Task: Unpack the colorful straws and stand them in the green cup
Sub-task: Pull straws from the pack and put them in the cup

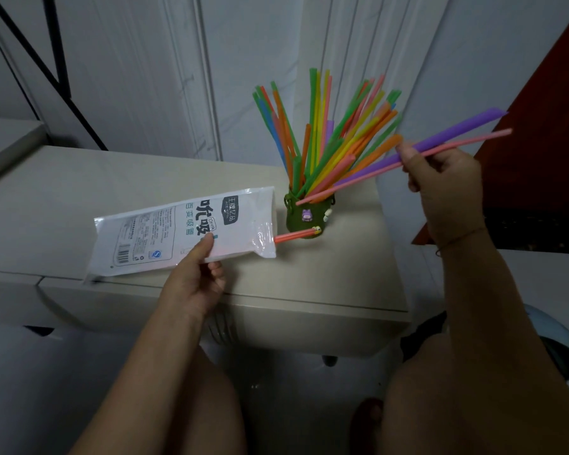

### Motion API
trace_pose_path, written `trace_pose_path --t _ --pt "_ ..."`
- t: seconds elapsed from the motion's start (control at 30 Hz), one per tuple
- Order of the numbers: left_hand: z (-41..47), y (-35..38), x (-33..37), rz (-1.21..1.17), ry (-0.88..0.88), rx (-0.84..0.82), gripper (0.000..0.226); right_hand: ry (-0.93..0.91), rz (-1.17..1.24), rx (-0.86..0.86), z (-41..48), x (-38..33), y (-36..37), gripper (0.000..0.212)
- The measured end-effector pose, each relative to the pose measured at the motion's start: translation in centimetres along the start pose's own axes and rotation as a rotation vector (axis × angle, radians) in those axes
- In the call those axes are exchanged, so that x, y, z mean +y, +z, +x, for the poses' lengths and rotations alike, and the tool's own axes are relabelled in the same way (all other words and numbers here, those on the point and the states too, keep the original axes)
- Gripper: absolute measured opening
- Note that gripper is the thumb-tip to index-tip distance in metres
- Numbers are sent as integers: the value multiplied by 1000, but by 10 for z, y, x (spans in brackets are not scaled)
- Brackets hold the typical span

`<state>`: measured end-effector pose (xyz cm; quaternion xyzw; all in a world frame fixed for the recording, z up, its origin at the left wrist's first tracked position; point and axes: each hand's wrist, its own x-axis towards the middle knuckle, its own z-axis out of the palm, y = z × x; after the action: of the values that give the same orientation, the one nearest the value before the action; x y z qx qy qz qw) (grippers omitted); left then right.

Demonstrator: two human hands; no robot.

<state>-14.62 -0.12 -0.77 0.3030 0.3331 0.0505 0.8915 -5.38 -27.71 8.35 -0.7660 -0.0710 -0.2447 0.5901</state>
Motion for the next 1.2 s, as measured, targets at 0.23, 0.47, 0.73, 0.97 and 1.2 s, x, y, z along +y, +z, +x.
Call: trace_pose_path --t 0.23,0.47,0.73,0.97,1.2 --pt "0 0 2 18 -7 2 10 -83 -95 36 8 0 3 32" --pt "1 0 1 22 -9 6 11 -109 -188 -57 10 -2 11 34" --pt "-2 2 2 -2 -16 0 12 48 -229 -253 -2 27 50 28" --pt "-5 4 2 -33 -13 -34 13 146 -208 -281 -12 45 73 25" --pt "-9 4 1 -77 -24 -57 17 293 -33 -318 -25 52 79 10"
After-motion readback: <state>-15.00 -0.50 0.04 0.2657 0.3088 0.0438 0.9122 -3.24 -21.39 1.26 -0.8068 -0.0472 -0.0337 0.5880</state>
